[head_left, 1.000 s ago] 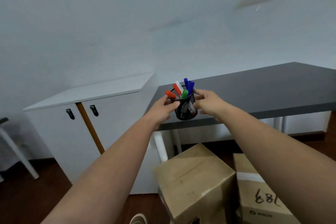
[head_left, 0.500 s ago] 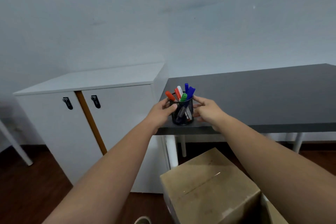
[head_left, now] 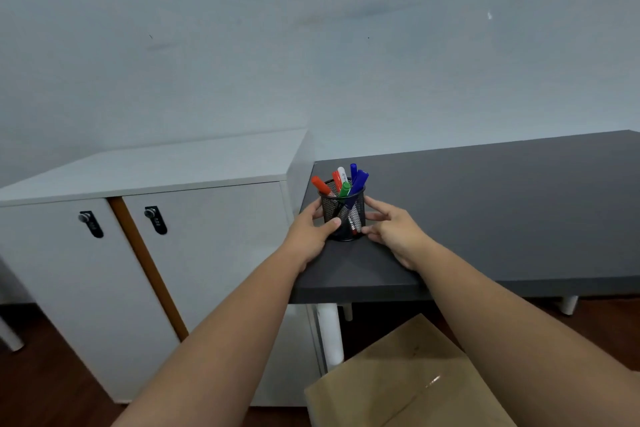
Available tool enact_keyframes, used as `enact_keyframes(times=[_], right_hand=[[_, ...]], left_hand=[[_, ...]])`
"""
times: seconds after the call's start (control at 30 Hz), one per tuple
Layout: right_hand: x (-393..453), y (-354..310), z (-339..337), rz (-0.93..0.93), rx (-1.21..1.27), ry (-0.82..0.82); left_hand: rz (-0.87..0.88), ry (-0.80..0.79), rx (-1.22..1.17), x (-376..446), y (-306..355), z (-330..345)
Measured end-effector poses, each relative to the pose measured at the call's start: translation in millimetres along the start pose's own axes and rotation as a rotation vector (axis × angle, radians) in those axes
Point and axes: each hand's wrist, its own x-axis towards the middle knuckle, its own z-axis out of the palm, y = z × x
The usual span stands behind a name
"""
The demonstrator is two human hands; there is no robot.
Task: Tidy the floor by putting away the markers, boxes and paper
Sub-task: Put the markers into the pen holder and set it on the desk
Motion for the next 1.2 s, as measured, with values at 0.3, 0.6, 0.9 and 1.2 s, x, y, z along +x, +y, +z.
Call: enact_keyframes(times=[0.3,0.6,0.9,1.2], right_hand=[[92.7,8.3,4.8,-0.084,-0.099,0.103],[201.1,11.3,-4.3,-0.131,-0.414,0.128],[304.3,18.0,-12.0,-0.179,-0.668,0.106],[355.9,24.3,-13.5,-0.118,-1.02,0.069]], left_hand=[[0.052,0.216,0.109,83.7,-11.0,20.5],[0.085,0.261,0.149,197.3,-26.6,31.9],[-0.059,0.35,0.162,291.3,-35.7,42.6],[-0.035,0.24,0.431,337.7,-43.3,45.2]])
